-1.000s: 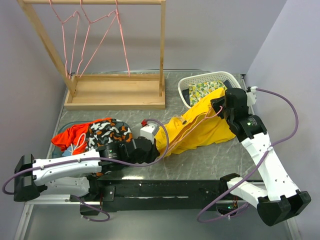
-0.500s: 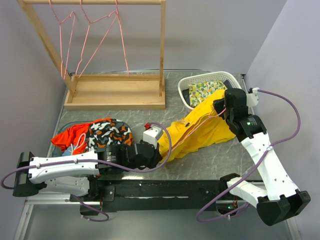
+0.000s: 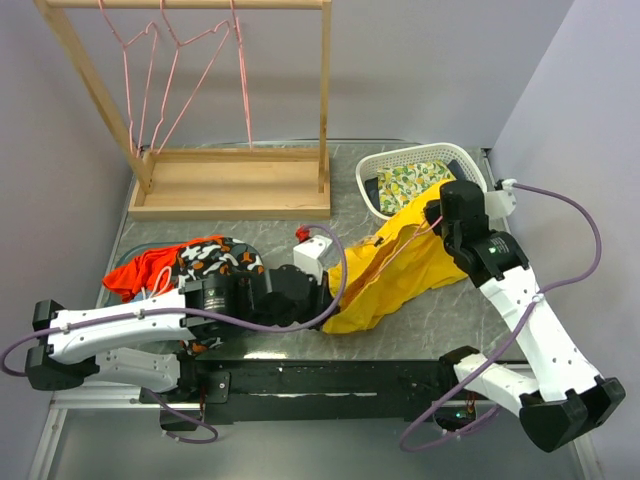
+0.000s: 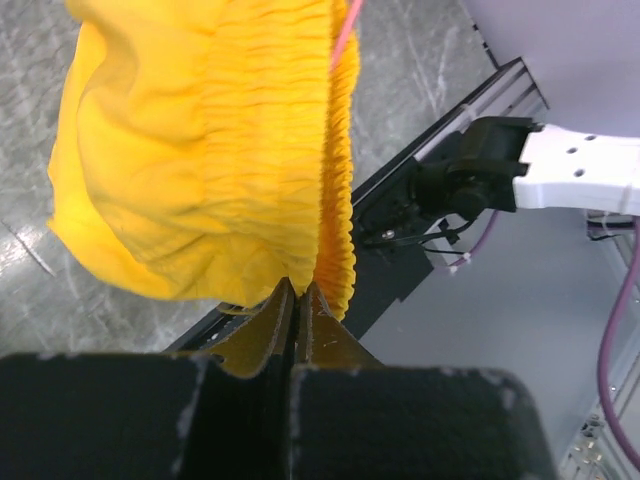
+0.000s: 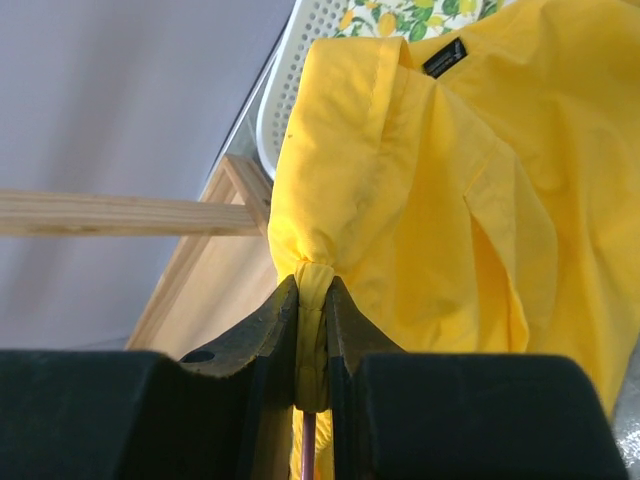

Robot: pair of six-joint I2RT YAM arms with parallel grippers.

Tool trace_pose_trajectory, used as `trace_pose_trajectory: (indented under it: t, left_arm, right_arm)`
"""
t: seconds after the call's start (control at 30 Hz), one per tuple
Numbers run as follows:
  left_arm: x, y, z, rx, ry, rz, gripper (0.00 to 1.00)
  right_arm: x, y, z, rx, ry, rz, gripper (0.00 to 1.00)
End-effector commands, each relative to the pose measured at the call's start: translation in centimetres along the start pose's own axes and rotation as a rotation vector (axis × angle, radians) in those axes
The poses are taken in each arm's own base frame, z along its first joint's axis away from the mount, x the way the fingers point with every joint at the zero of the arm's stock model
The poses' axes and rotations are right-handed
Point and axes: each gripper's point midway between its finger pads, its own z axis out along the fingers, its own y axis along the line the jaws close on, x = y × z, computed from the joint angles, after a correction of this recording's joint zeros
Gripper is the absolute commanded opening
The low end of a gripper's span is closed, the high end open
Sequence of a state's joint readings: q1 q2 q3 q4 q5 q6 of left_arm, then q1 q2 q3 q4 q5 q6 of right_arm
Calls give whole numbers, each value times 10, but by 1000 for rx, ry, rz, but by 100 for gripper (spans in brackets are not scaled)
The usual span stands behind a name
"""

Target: Place the shorts on the hanger

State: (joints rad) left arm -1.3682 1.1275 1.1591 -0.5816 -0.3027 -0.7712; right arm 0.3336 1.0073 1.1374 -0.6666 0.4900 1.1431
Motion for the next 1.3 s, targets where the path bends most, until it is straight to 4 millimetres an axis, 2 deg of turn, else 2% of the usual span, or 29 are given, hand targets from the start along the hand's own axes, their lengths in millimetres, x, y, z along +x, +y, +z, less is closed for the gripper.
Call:
trace_pose_trajectory:
  t: [0.0,0.07,0.1,0.17,0.2,0.27,0.33,0.37,0.43,0.47,0.53,0.67,0.73,0.77,0.83,0.87,0.93,1.0,1.1,1.17,1.27]
  left_arm:
    - [-20,-20,-4,27,16,13,2]
    - [-32,-20,-2,24,9,1,1]
    - [-48,-17,0,19,-18,-19,1]
    - [-58,-16,1,36,-24,-32,2]
    - [-72,-11,1,23,-44,-41,2]
    - [-83,-6,2,14,-52,-30,3]
    - [-92,-10,4,11,-53,-15,7]
    - [-93,-11,5,15,-54,0,14]
    - [-91,-10,12,10,-52,13,21]
    - [-92,-5,15,-7,-58,15,26]
    - [-85,0,26,-6,-55,25,28]
    - [-68,12,43,-14,-31,41,33]
    - [-56,22,52,-47,-8,49,34]
    - [-53,25,55,-54,-3,51,38]
    - [-45,31,61,-69,10,54,44]
    - [-43,33,61,-73,14,52,50]
    - [-39,35,61,-71,18,52,53]
    - [-40,35,56,-61,5,53,62]
    - [-43,37,47,-63,-13,63,64]
    - [-41,46,43,-98,-7,82,65]
    - [-28,59,35,-124,11,106,63]
  right_arm:
    - [-13,33,-20,-60,-72,61,0]
    - [-2,39,-25,-46,-14,45,0]
    - [-3,46,-35,-49,20,53,0]
    - [-5,59,-44,-61,39,55,0]
    - [0,57,-50,-45,60,40,0]
    - [0,63,-56,-55,74,43,0]
    - [8,70,-57,-91,111,48,0]
    - [14,67,-52,-85,121,43,0]
    - [29,69,-46,-91,173,45,0]
    - [43,62,-37,-66,201,26,0]
    - [60,61,-29,-61,261,20,0]
    - [94,41,-2,1,356,-18,0]
    - [100,38,6,-3,370,-26,0]
    - [106,29,12,20,393,-28,0]
    - [109,23,21,21,406,-19,0]
    - [113,13,26,44,420,-20,0]
    - [111,5,35,62,428,0,0]
    - [108,-5,43,97,418,2,0]
    - [107,-10,48,108,418,7,0]
    - [106,-12,51,113,419,11,0]
    - [106,-12,51,116,415,7,0]
